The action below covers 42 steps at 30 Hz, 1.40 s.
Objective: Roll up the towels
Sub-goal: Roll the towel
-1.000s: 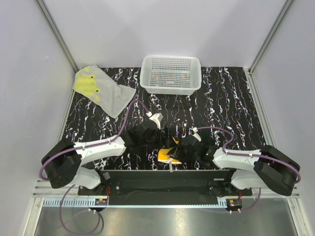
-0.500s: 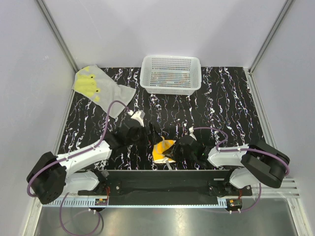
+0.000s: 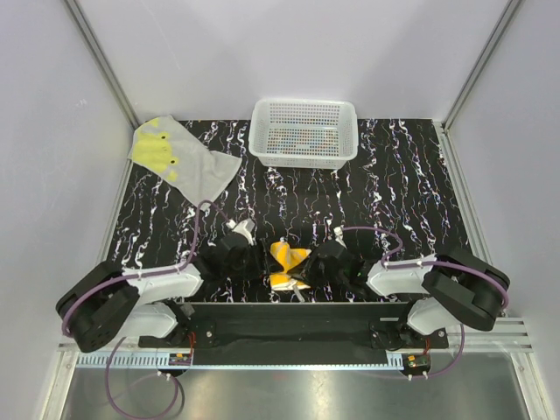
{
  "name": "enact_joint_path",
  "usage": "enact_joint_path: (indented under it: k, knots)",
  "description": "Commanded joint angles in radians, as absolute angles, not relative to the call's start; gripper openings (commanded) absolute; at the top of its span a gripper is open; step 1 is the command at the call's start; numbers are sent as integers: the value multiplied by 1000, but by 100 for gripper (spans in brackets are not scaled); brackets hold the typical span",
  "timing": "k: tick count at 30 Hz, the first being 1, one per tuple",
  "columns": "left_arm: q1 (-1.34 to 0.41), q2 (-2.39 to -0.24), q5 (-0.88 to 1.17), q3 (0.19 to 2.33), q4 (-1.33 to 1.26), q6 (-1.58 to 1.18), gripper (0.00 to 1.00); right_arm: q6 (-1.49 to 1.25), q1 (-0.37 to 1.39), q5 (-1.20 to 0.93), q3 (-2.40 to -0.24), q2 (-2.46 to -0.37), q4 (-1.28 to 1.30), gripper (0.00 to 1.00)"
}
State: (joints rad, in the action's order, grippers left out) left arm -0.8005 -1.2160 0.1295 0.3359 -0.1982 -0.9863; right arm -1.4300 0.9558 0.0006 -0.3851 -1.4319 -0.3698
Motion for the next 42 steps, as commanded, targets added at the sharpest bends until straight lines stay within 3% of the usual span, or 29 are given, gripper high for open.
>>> enact_joint_path:
  k: [1,2,5,8,11,12,16,19,29,36,41,42]
  knots:
    - [-816,-1275,147,354,-333,-1000,59,-1419,963,-34,-393,-1474,-371,22]
    - [-818,-1308,153,365,-348,-1000,45,-1417,963,-41,-393,-1480,-380,22]
    - [-821,-1363,187,396,-383,-994,31,-1416,965,-63,-394,-1506,-423,21]
    - [-821,-1382,219,477,-296,-942,27,-1399,971,-78,-403,-1514,-431,21]
    - [-821,-1399,203,639,-15,-812,24,-1358,983,-48,-434,-1458,-324,35]
    - [-821,-1408,177,678,129,-742,21,-1348,983,-19,-442,-1438,-286,50]
    - [-821,-1433,83,857,404,-605,20,-1295,983,69,-478,-1297,-11,72]
    - [-824,-1453,5,949,564,-523,19,-1285,985,135,-482,-1166,171,78]
    - [-936,-1669,-303,1132,797,-411,12,-1342,983,365,-474,-709,644,88]
    - [-1109,-1896,-610,1331,1053,-469,3,-1348,985,390,-488,-617,756,89]
    - [-1190,-1989,-744,1428,1176,-552,14,-1353,983,393,-485,-604,759,89]
    - [-1213,-2000,-749,1431,1189,-573,25,-1354,983,396,-486,-601,762,89]
